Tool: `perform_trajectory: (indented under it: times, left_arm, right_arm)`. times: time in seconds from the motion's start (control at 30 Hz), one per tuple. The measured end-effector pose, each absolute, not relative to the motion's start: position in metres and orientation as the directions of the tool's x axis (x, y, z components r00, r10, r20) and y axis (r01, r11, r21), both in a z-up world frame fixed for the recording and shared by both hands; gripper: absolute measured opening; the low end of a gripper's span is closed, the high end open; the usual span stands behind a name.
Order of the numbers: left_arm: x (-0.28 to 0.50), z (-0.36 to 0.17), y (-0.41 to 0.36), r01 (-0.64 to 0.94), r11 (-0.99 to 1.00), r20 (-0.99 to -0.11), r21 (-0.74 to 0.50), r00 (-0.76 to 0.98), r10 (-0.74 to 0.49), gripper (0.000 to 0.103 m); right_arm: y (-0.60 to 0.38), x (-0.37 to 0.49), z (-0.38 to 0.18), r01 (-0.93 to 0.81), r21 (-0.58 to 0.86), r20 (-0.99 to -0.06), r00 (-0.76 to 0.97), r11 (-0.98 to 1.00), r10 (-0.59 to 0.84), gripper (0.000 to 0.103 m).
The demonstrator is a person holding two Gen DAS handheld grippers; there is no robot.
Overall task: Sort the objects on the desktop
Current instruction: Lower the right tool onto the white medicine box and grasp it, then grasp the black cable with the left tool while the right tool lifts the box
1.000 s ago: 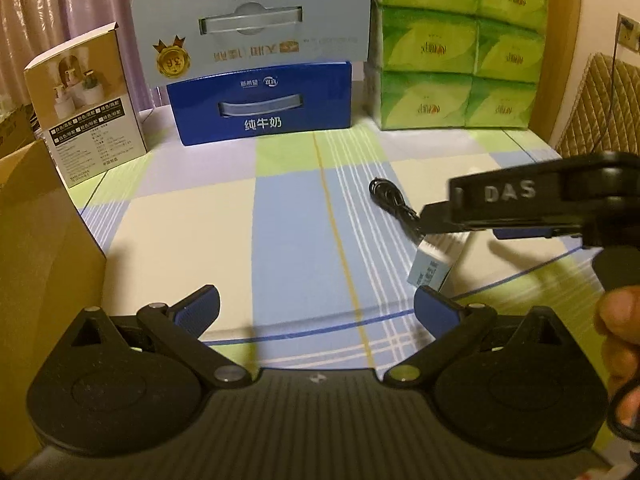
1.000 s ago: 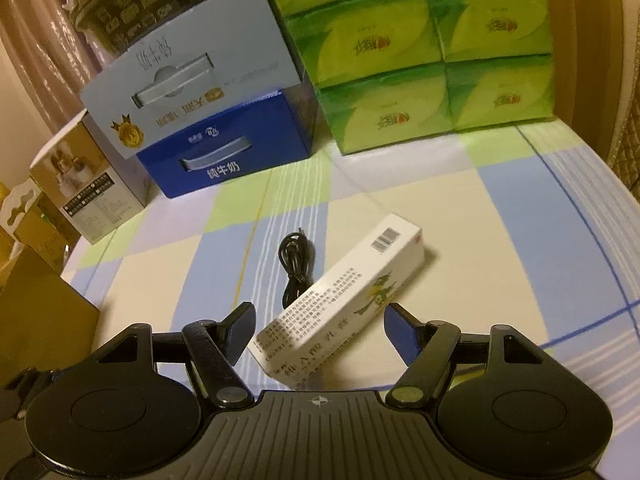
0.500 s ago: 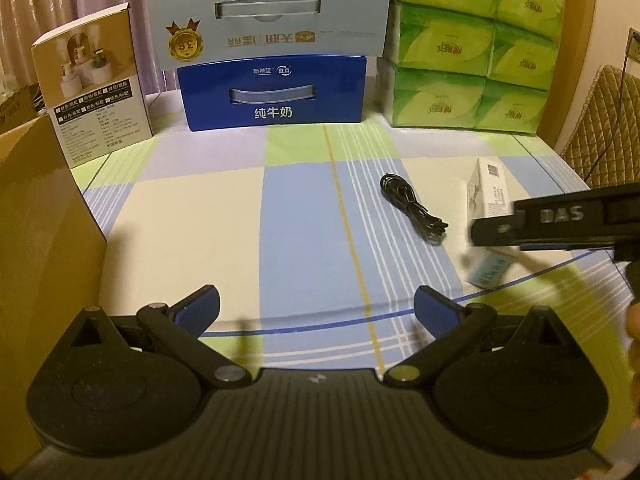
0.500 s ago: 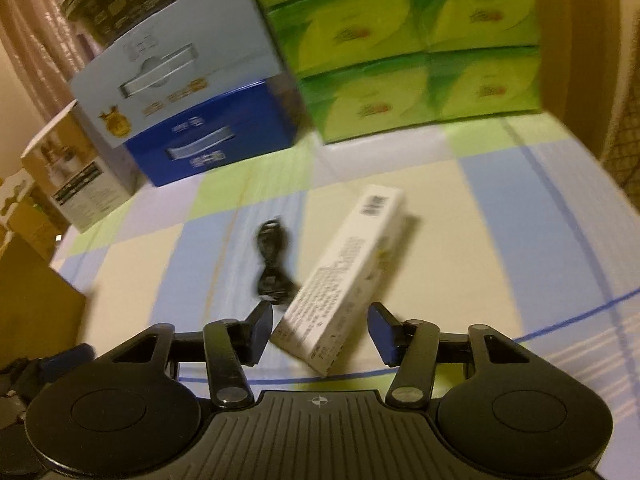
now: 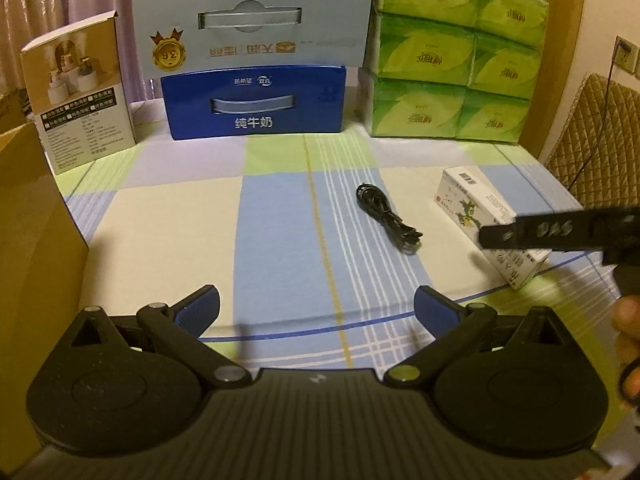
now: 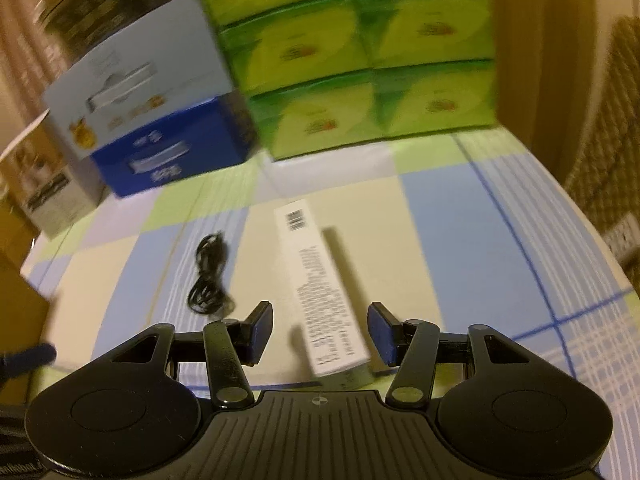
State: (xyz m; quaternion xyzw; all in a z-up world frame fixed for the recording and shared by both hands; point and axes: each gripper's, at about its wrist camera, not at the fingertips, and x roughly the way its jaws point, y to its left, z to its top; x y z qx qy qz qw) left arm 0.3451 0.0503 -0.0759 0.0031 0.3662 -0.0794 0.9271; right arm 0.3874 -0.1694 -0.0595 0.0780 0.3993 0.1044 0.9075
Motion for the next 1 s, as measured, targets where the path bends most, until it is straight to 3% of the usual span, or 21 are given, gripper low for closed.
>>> perform_trajectory:
  times: [0.07,0.13,0.2,0.23,0.47,0.7,0.83,1.0]
  left_arm:
    - [0.346,-0.076,0.051,0.158,0.984,-0.677,-0.080,0.716,-0.170,0.100]
    - [0.346,-0.076,0.050,0.160,0.983,-0.674,-0.084,0.718,-0.175,0.100]
    - [0.348,-0.077,0.048,0.174,0.982,-0.667,-0.074,0.724,-0.178,0.098]
    - [0.349,-0.078,0.046,0.179,0.981,-0.662,-0.070,0.728,-0.179,0.098]
    - [0.365,-0.085,0.040,0.182,0.975,-0.653,-0.127,0.724,-0.220,0.091]
    - [0.386,-0.098,0.021,0.227,0.965,-0.656,-0.128,0.711,-0.254,0.071]
    - [0.399,-0.099,0.009,0.246,0.961,-0.641,-0.125,0.719,-0.268,0.070]
    - [0.422,-0.103,-0.001,0.221,0.962,-0.652,-0.158,0.708,-0.270,0.062]
  right_arm:
    - [-0.161,0.388,-0.062,-0.155,0.200,-0.713,0.654,0.967,0.252,0.049]
    - [-0.158,0.390,-0.064,-0.162,0.178,-0.718,0.653,0.971,0.240,0.041]
    - [-0.159,0.392,-0.066,-0.155,0.177,-0.721,0.652,0.972,0.235,0.026]
    - [-0.161,0.392,-0.067,-0.149,0.180,-0.724,0.650,0.972,0.233,0.025]
    - [-0.168,0.392,-0.065,-0.115,0.196,-0.715,0.663,0.974,0.222,0.023]
    - [-0.174,0.393,-0.065,-0.096,0.207,-0.708,0.672,0.974,0.217,0.023]
    - [-0.177,0.393,-0.066,-0.095,0.210,-0.704,0.677,0.973,0.218,0.023]
    - [-0.180,0.394,-0.066,-0.099,0.209,-0.701,0.679,0.973,0.220,0.023]
